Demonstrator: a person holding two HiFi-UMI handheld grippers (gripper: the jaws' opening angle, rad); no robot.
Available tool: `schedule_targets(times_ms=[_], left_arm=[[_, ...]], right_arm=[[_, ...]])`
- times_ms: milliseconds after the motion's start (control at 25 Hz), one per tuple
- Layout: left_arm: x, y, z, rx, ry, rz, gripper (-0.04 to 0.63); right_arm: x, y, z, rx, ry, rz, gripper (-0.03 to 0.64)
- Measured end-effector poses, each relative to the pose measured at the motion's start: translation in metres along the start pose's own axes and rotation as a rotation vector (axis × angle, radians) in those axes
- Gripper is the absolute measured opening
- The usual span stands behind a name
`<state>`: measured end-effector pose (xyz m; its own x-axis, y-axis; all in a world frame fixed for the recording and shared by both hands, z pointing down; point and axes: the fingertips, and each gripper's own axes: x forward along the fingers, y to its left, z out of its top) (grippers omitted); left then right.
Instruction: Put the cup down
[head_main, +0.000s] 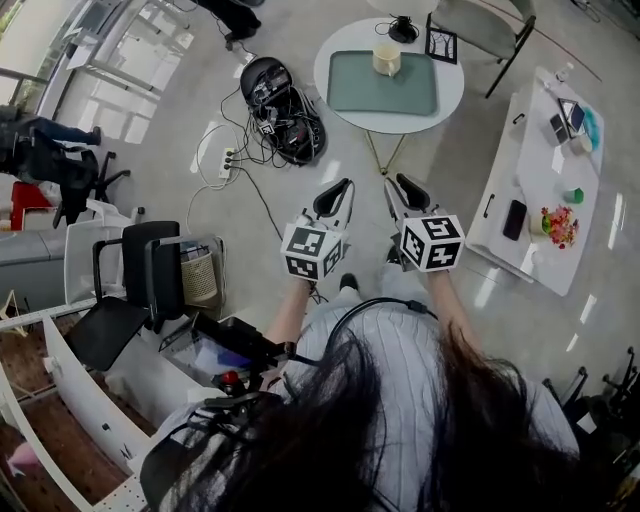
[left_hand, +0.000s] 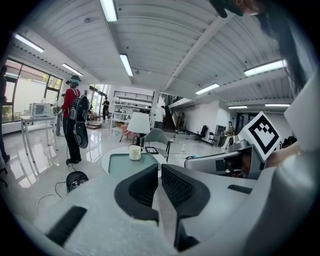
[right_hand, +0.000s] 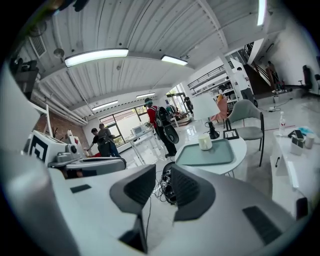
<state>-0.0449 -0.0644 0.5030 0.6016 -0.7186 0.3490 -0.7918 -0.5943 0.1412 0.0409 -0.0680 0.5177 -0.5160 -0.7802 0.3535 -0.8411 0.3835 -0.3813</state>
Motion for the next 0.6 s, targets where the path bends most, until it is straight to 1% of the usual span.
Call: schedule_targets(times_ms=[360, 600], left_arm=[[-0.066, 0.012, -0.021, 0.01, -0.02, -0.058, 0.017], [-0.106, 0.02, -0.036, 0.015, -0.023, -0.072, 0.017]], right_arm=[[-0.014, 0.07, -0.027, 0.0, -0.026, -0.04, 0.097], [-0.025, 0.116, -0.051, -0.008, -0.035, -0.043, 0.087]])
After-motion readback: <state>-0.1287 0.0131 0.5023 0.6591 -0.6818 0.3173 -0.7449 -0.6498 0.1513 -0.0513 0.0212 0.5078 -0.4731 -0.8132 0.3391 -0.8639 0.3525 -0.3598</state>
